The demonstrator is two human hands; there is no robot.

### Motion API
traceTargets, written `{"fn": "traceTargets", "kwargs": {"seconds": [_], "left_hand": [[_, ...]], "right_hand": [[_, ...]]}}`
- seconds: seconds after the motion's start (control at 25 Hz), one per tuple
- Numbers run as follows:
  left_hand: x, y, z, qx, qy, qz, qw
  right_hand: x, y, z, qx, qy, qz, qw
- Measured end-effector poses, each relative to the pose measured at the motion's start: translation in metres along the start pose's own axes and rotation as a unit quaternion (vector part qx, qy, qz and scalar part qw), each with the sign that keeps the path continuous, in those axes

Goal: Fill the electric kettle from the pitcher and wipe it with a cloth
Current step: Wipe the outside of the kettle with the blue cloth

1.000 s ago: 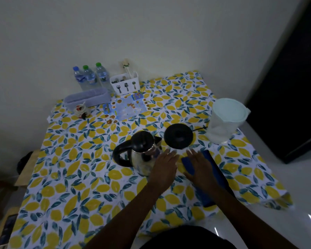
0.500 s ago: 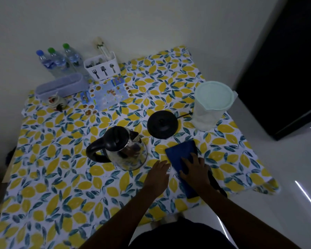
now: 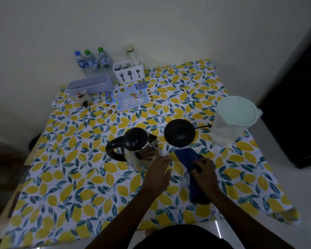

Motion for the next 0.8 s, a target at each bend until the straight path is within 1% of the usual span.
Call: {"fn": "traceTargets", "kwargs": {"seconds": [0.08, 0.16, 0.32, 0.4, 0.48, 0.56, 0.6, 0.64, 0.72, 0.8], "left_hand": [[0.001, 0.027, 0.003, 0.001, -0.032, 0.041, 0.999], [0.002, 0.054, 0.004, -0.001, -0.058, 0.093, 0.994], [-0.008, 0.111, -0.01, -0.005, -0.028, 0.221, 0.975], [-0.011, 0.136, -0.027, 0.005, -0.001, 0.239, 0.971], [-0.012, 0.156, -0.048, 0.014, 0.038, 0.202, 0.978], [-0.009, 0.168, -0.062, -0.02, 0.087, 0.128, 0.988], [-0.007, 0.171, -0.066, -0.044, 0.105, 0.099, 0.989], [-0.005, 0.173, -0.07, -0.057, 0.114, 0.088, 0.988], [-0.001, 0.177, -0.075, -0.071, 0.116, 0.093, 0.986], [0.002, 0.179, -0.079, -0.084, 0.106, 0.097, 0.986]], "right_hand": [[0.003, 0.018, -0.033, 0.07, 0.002, 0.03, 0.997], [0.009, 0.04, -0.071, 0.124, 0.038, 0.059, 0.99], [0.021, 0.065, -0.159, 0.22, 0.134, 0.093, 0.962], [0.031, 0.056, -0.199, 0.211, 0.173, 0.083, 0.958], [0.038, 0.031, -0.23, 0.147, 0.198, 0.056, 0.968], [0.044, 0.004, -0.245, -0.021, 0.197, 0.025, 0.98], [0.047, -0.004, -0.247, -0.104, 0.184, 0.017, 0.977], [0.05, -0.009, -0.248, -0.153, 0.169, 0.011, 0.973], [0.049, -0.013, -0.247, -0.179, 0.159, 0.017, 0.971], [0.037, -0.022, -0.245, -0.223, 0.206, 0.063, 0.951]]}}
Point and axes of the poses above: each hand's wrist, its own x-axis towards the middle knuckle, its own y-axis out of the back of the hand, z = x × y, the point moved 1 cm from there along x, towards the middle knuckle, and after that the axes turned 9 degrees about -x, right-handed, at the moved point
